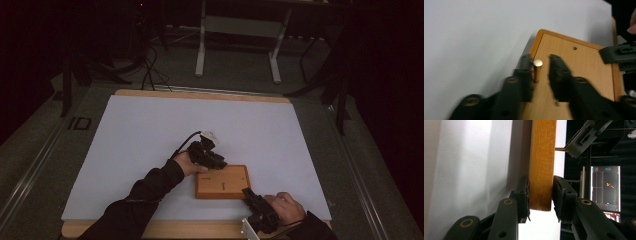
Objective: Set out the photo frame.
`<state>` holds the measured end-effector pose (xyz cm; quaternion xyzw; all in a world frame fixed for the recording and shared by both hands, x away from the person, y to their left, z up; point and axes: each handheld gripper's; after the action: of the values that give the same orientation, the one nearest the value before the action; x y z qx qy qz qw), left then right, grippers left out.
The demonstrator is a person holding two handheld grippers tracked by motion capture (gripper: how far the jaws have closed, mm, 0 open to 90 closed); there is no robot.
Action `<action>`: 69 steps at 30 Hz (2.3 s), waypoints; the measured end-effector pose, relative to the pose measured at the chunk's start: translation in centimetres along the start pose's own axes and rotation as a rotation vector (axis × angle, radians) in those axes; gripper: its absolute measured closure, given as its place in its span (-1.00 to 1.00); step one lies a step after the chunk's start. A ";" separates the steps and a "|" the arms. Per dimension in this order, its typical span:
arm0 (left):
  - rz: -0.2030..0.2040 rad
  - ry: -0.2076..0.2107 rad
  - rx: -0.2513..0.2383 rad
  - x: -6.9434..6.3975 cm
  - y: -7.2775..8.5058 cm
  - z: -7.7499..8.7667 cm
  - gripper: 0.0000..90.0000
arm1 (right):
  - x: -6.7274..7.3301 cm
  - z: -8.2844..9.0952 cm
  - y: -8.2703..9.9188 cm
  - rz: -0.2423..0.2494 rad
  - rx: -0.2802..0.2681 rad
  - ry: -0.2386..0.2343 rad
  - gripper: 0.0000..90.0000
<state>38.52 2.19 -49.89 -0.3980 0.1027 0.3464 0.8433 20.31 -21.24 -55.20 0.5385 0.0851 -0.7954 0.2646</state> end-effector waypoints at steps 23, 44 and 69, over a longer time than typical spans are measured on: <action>-0.080 -0.040 -0.172 -0.8 2.5 6.4 -0.71 | -5.0 -0.1 2.6 -0.116 -0.106 -0.145 0.56; -0.061 -0.107 -0.219 0.0 5.5 10.5 -0.71 | -9.8 -1.9 5.5 -0.225 -0.202 -0.347 0.56; -0.065 -0.140 -0.203 -0.7 11.6 10.1 -0.80 | -14.6 -6.1 9.3 -0.455 -0.301 -0.580 0.56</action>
<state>29.20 14.44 -49.88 -0.4591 -0.0047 0.3543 0.8146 34.09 -21.73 -43.07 0.2142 0.2394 -0.9315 0.1707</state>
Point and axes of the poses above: each handheld gripper's, and its own axes: z roughly backward along the jaws, y roughly out of its underside, x roughly to its left, and after that the axes turned 15 degrees about z, right-handed
